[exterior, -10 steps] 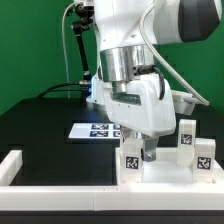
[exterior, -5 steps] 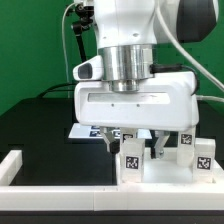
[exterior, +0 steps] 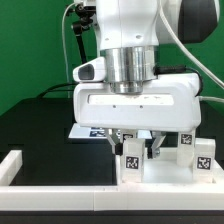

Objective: Assemble square table

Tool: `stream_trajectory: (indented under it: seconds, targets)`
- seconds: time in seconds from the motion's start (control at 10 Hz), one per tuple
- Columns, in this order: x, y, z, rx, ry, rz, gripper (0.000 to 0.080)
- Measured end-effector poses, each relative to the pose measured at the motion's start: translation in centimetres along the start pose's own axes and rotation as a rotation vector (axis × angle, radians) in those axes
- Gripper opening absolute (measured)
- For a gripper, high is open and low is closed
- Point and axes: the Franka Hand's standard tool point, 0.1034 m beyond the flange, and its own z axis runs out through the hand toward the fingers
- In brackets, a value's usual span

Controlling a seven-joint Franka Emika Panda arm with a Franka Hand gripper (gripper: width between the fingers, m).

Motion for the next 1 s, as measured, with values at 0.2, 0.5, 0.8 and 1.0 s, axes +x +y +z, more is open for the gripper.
stream_trajectory:
  seconds: [0.2,0.5,0.8,1.0]
  targets:
    - [-0.03,0.20,0.06,-0.002,-0.001,0.177,0.0294]
    - [0.23,0.59,-0.01,0.008,-0.006,0.548,0.0294]
    - [-0.11,0.72,0.02,0.025,-0.074,0.986,0.0293]
    - [-0.15,0.66,0.08,0.023,-0.071,1.089,0.0293]
